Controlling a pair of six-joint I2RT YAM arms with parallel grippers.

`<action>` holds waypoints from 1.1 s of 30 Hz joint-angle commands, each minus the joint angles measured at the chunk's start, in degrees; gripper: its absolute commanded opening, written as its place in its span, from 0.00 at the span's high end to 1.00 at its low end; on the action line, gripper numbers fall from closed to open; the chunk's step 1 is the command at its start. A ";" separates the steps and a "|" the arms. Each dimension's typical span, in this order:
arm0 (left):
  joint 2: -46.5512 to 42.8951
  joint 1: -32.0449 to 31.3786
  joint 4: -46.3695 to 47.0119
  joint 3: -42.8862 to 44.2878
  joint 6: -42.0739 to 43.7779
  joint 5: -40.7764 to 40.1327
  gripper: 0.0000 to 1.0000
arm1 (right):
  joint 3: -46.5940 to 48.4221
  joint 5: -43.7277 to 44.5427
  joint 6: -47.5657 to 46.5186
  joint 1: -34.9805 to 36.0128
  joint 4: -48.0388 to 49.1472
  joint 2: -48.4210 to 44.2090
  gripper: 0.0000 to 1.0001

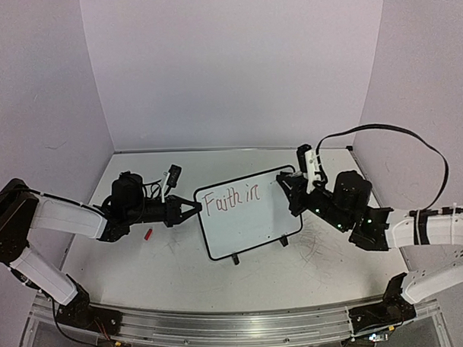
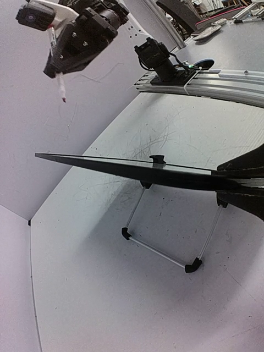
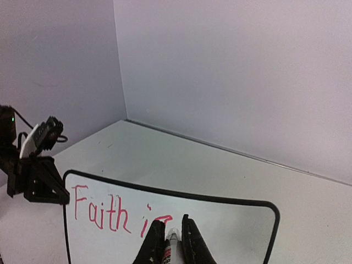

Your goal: Write a sentence on the whiteboard

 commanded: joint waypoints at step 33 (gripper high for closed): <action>-1.45 -0.72 -0.19 1.18 1.55 -2.38 1.00 | 20.43 3.14 -3.08 16.86 2.88 33.42 1.00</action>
